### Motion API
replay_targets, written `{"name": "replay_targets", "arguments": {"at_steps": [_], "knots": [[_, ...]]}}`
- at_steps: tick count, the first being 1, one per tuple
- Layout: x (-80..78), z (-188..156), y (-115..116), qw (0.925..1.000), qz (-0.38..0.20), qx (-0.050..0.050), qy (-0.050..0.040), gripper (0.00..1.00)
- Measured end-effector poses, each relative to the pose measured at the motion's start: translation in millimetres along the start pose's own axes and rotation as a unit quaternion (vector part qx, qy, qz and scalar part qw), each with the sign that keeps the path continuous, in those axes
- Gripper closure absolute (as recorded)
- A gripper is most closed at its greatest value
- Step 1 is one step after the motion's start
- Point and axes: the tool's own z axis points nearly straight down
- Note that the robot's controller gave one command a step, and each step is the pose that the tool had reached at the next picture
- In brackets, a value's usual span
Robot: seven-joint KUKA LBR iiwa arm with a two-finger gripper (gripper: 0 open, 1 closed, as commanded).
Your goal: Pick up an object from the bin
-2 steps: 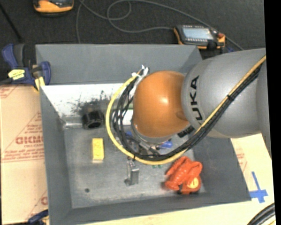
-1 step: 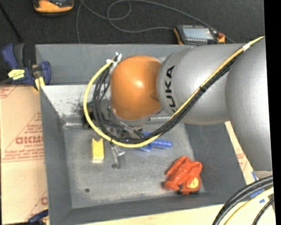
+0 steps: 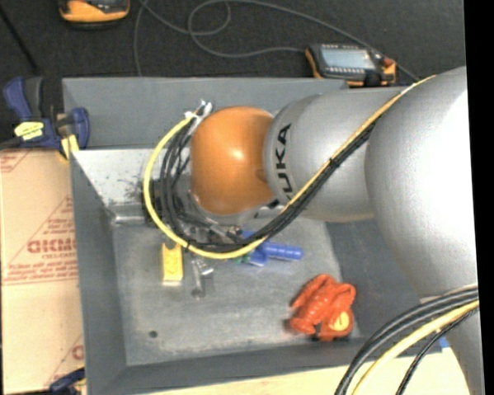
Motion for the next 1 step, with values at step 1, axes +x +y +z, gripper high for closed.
{"name": "replay_targets", "arguments": {"at_steps": [1], "knots": [[-14.7,18.8,-8.4,0.9908,-0.135,0.001,-0.0020,0.00]]}}
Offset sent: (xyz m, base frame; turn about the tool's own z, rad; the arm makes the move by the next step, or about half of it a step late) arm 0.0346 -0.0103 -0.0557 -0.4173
